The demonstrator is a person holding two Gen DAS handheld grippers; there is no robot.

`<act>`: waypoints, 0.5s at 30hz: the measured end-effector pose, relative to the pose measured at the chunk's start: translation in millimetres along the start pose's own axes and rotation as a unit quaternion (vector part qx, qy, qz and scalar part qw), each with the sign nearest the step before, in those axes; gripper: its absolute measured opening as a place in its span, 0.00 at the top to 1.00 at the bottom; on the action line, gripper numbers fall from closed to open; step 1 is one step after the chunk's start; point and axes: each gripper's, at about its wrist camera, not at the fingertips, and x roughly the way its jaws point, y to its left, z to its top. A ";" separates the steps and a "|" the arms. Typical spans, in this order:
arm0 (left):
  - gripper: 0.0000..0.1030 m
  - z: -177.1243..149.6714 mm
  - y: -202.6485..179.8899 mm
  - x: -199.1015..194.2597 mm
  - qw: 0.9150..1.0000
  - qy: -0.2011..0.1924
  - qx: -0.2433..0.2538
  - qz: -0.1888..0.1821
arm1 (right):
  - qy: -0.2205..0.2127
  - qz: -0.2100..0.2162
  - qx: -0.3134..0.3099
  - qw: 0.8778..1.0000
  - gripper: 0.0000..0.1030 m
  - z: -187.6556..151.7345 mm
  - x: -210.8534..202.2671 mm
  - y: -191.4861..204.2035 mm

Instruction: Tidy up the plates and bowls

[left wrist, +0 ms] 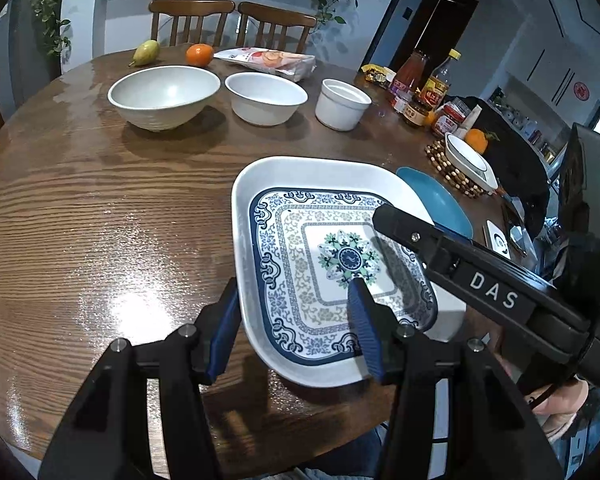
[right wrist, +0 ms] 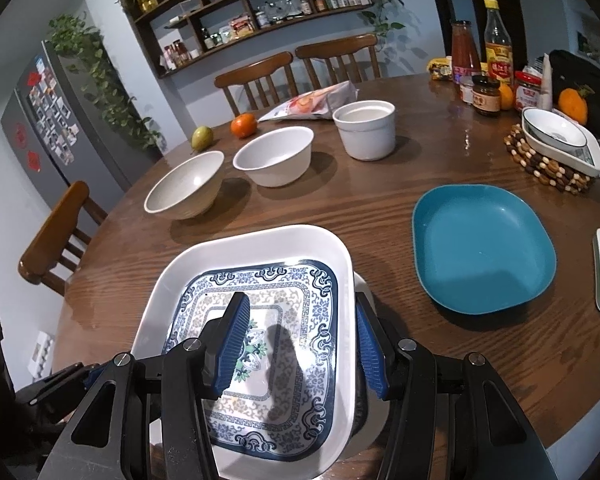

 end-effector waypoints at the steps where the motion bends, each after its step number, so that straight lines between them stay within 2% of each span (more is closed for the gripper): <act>1: 0.50 -0.4 -0.9 0.5 1.000 0.002 0.001 -0.001 | -0.001 -0.001 0.001 1.000 0.47 -0.2 -0.7 -1.1; 15: 0.50 -0.5 -9.0 11.5 1.000 0.018 0.010 -0.004 | -0.003 -0.014 0.006 1.000 0.47 -2.2 -1.0 -11.2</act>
